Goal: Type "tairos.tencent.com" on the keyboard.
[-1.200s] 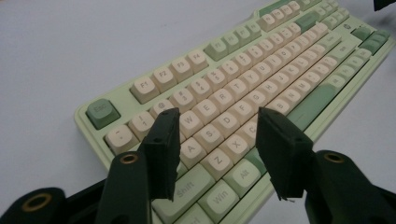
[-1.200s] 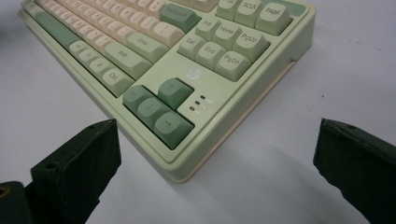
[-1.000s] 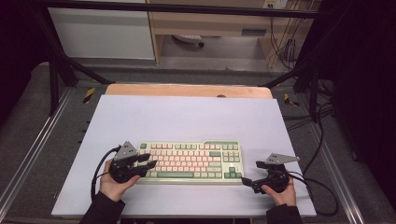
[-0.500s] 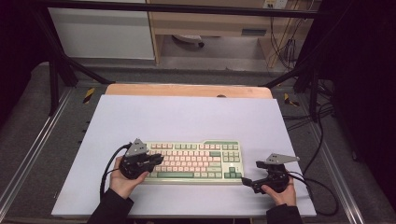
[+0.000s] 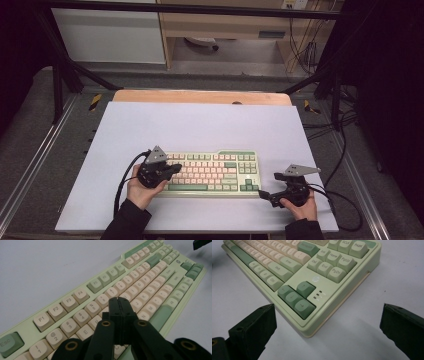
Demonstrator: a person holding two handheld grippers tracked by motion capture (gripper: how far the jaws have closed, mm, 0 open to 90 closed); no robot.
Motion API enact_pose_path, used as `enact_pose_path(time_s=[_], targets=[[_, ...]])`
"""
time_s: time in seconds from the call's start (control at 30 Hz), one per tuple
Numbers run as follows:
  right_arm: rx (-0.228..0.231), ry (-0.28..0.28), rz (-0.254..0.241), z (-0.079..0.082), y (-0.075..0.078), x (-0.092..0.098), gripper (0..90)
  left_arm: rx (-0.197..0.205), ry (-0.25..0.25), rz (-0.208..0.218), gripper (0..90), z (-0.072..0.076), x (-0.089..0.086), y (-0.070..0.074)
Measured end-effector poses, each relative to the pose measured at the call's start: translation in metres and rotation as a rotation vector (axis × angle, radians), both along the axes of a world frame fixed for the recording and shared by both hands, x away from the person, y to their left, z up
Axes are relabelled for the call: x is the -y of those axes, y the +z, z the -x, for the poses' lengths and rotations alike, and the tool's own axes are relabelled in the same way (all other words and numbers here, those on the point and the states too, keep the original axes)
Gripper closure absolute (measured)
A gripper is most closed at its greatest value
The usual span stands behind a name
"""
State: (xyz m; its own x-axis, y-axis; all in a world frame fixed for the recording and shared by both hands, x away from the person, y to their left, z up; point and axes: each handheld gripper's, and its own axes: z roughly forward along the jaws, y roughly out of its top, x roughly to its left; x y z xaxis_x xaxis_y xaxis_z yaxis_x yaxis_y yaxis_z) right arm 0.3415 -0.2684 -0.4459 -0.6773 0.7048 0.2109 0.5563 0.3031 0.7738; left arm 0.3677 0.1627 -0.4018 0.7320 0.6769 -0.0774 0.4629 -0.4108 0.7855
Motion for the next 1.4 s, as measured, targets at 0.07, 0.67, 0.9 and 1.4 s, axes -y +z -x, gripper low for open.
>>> enact_pose_path(time_s=[0.07,0.67,0.9,1.4], targets=[[0.000,0.000,0.001,0.000,0.000,0.000,1.3,-0.004,0.000,0.002,90.0,-0.002,0.002,-0.001],[-0.002,0.000,0.001,0.000,0.000,0.000,1.4,-0.025,0.021,-0.058,90.0,-0.014,0.017,-0.020],[0.001,0.001,0.002,0.000,0.000,0.000,1.4,-0.023,0.028,-0.061,90.0,-0.016,0.018,-0.023],[-0.004,0.001,0.001,0.000,0.000,0.000,1.4,-0.022,0.024,-0.065,90.0,-0.016,0.018,-0.026]])
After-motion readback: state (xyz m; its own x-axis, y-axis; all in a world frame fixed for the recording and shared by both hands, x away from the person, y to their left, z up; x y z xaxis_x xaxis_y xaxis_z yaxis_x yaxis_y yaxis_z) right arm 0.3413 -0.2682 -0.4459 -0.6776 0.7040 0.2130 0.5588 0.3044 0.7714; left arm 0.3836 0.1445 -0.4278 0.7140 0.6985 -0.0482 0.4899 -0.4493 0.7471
